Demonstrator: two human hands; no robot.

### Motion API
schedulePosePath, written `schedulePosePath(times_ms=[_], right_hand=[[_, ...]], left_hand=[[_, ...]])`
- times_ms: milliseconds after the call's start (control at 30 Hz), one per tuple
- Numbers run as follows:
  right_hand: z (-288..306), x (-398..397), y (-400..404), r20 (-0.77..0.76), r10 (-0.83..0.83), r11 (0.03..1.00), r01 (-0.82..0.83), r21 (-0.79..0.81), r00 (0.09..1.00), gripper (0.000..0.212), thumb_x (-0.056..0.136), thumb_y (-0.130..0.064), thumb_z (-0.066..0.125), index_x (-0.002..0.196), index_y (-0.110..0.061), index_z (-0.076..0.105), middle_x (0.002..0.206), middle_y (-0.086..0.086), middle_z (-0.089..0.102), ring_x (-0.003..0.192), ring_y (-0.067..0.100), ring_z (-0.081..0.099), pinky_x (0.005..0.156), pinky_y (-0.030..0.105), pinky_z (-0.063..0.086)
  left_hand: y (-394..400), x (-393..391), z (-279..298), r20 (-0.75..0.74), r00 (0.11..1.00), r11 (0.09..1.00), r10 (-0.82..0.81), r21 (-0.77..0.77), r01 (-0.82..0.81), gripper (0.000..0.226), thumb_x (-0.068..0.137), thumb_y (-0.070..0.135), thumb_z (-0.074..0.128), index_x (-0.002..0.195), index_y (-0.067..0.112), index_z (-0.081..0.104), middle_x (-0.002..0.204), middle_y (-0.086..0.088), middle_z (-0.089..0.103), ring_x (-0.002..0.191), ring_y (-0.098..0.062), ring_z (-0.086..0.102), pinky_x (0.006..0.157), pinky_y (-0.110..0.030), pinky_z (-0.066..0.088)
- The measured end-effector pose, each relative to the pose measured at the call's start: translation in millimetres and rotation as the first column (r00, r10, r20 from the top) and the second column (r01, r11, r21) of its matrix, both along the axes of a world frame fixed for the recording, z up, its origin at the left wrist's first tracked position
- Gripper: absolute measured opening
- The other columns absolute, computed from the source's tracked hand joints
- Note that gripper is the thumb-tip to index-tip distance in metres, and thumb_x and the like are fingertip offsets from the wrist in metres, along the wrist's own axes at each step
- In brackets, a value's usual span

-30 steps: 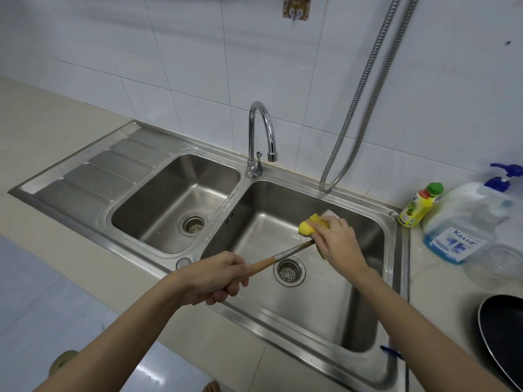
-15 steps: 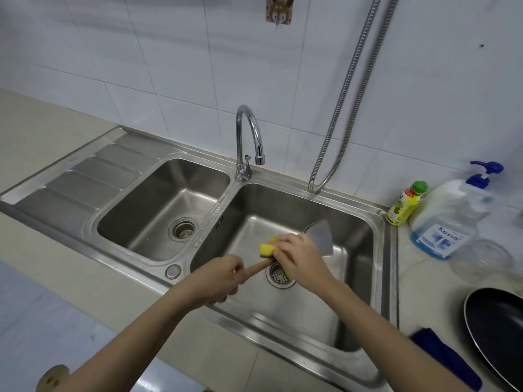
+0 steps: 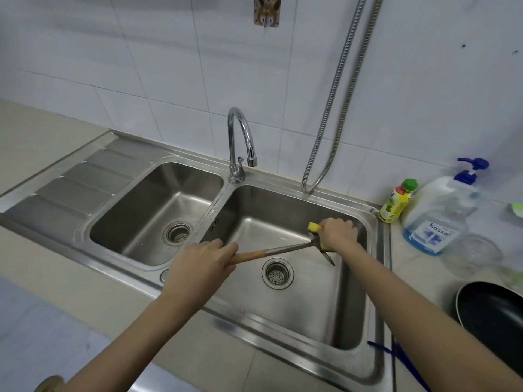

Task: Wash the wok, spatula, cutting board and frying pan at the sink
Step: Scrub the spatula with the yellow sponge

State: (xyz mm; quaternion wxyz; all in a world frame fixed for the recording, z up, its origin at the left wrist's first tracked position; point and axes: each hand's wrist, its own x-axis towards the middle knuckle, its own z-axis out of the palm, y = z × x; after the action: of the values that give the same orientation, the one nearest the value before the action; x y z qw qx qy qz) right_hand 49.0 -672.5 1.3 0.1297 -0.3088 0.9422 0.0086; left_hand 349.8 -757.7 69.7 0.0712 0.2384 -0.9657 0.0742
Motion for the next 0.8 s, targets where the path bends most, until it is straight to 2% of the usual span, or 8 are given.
schedulePosePath(times_ms=[100, 233, 400, 467, 567, 633, 700, 800], right_hand=[[-6, -12, 14, 0.131, -0.043, 0.994, 0.055, -0.093, 0.991, 0.031, 0.094, -0.035, 0.044, 0.116, -0.025, 0.062, 0.125, 0.012, 0.059, 0.119, 0.037, 0.046, 0.094, 0.04, 0.038], [-8, 14, 7, 0.187, 0.067, 0.949, -0.005, -0.315, 0.98, 0.03, 0.095, -0.042, 0.043, 0.114, -0.03, 0.063, 0.116, 0.009, 0.063, 0.11, 0.038, 0.051, 0.09, 0.04, 0.043], [-11, -5, 28, -0.017, -0.037, 0.948, 0.029, -0.317, 0.999, 0.032, 0.097, -0.028, 0.04, 0.114, -0.019, 0.065, 0.109, 0.016, 0.067, 0.105, 0.039, 0.056, 0.089, 0.038, 0.041], [-17, -12, 41, -0.167, -0.028, 0.904, -0.046, -0.425, 0.986, 0.039, 0.095, -0.035, 0.036, 0.112, -0.019, 0.066, 0.101, 0.017, 0.068, 0.096, 0.039, 0.058, 0.083, 0.039, 0.042], [-26, -3, 54, -0.309, 0.068, 0.845, -0.22, -0.488, 0.949, 0.047, 0.09, -0.04, 0.032, 0.111, -0.017, 0.068, 0.103, 0.014, 0.068, 0.087, 0.037, 0.057, 0.08, 0.038, 0.044], [-28, 6, 63, -0.345, 0.098, 0.817, -0.274, -0.508, 0.933, 0.043, 0.091, -0.038, 0.036, 0.113, -0.018, 0.067, 0.111, 0.013, 0.065, 0.089, 0.034, 0.056, 0.081, 0.038, 0.046], [-32, 13, 71, -0.39, 0.118, 0.795, -0.322, -0.513, 0.913, 0.039, 0.091, -0.036, 0.04, 0.117, -0.018, 0.065, 0.118, 0.013, 0.062, 0.095, 0.033, 0.054, 0.082, 0.039, 0.048], [-40, 16, 85, -0.433, 0.127, 0.787, -0.357, -0.504, 0.892, 0.039, 0.092, -0.034, 0.044, 0.125, -0.021, 0.06, 0.124, 0.013, 0.056, 0.105, 0.03, 0.051, 0.088, 0.042, 0.048]], left_hand=[[-3, 2, 6, 0.011, 1.0, 0.998, -0.005, -0.061, 0.006, 0.034, 0.062, 0.037, 0.088, 0.067, 0.022, 0.059, 0.053, 0.006, 0.048, 0.036, -0.016, 0.045, 0.045, -0.019, -0.003], [-1, -16, 10, 0.026, 0.998, 0.992, -0.063, -0.112, 0.066, 0.041, 0.053, 0.034, 0.093, 0.064, 0.019, 0.056, 0.047, 0.003, 0.046, 0.032, -0.016, 0.043, 0.041, -0.023, 0.016], [0, -12, 5, 0.027, 0.997, 0.996, -0.074, -0.05, 0.076, 0.035, 0.068, 0.04, 0.084, 0.068, 0.022, 0.054, 0.049, 0.005, 0.05, 0.033, -0.015, 0.044, 0.037, -0.021, 0.007], [-2, -11, 1, 0.001, 0.999, 0.999, -0.043, -0.02, 0.043, 0.028, 0.09, 0.046, 0.062, 0.08, 0.023, 0.051, 0.065, 0.005, 0.058, 0.047, -0.017, 0.048, 0.039, -0.025, 0.017], [-4, -15, 2, 0.103, 0.994, 0.97, 0.03, 0.237, -0.054, 0.03, 0.1, 0.049, 0.039, 0.088, 0.022, 0.048, 0.079, 0.005, 0.061, 0.066, -0.019, 0.056, 0.052, -0.03, 0.034], [-3, -19, 4, 0.149, 0.988, 0.85, 0.026, 0.517, -0.1, 0.032, 0.099, 0.046, 0.044, 0.084, 0.019, 0.055, 0.071, 0.005, 0.061, 0.059, -0.015, 0.058, 0.051, -0.027, 0.042], [2, -22, 4, 0.152, 0.988, 0.567, 0.031, 0.811, -0.142, 0.028, 0.099, 0.038, 0.049, 0.087, 0.015, 0.061, 0.068, 0.002, 0.064, 0.045, -0.011, 0.052, 0.044, -0.024, 0.044], [13, -28, 8, 0.109, 0.994, 0.291, 0.029, 0.95, -0.113, 0.031, 0.099, 0.036, 0.049, 0.091, 0.01, 0.063, 0.064, 0.0, 0.06, 0.04, -0.011, 0.044, 0.04, -0.024, 0.037]])
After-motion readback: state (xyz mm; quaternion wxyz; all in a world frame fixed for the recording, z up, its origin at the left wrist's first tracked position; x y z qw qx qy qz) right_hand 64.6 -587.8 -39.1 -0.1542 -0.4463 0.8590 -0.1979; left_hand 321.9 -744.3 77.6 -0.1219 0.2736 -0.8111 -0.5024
